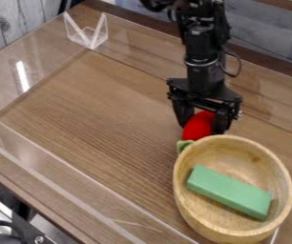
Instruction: Move the red fruit to the right
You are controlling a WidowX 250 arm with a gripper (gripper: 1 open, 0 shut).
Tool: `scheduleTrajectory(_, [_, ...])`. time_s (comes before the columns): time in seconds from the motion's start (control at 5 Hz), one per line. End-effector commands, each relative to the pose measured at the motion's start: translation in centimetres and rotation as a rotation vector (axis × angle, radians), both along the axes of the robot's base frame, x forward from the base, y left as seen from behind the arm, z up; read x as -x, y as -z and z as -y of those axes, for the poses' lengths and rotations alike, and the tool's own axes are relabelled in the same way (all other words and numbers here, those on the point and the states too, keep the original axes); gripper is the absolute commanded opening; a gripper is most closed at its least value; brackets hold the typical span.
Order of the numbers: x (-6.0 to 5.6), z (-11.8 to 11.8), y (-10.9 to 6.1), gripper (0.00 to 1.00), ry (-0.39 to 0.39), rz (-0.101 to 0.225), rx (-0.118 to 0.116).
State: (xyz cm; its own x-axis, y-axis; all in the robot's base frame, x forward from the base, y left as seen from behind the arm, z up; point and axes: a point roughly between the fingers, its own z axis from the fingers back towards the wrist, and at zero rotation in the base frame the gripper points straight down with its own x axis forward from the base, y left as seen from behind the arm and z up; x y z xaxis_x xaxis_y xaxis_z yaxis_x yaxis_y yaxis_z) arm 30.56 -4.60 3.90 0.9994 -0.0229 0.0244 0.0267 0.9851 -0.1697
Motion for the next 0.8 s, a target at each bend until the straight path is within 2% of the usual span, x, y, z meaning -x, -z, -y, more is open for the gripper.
scheduleTrajectory(0.0, [-0.5,-0.5,-3.2,1.00,-0.034,0.083,0.001])
scheduleTrajectory(0.2, [0.1,-0.7,-4.1,1.00,-0.058,0.087,-0.002])
scheduleTrajectory(0.6, [-1.1,-0.3,-3.7,1.00,-0.121,0.084,-0.015])
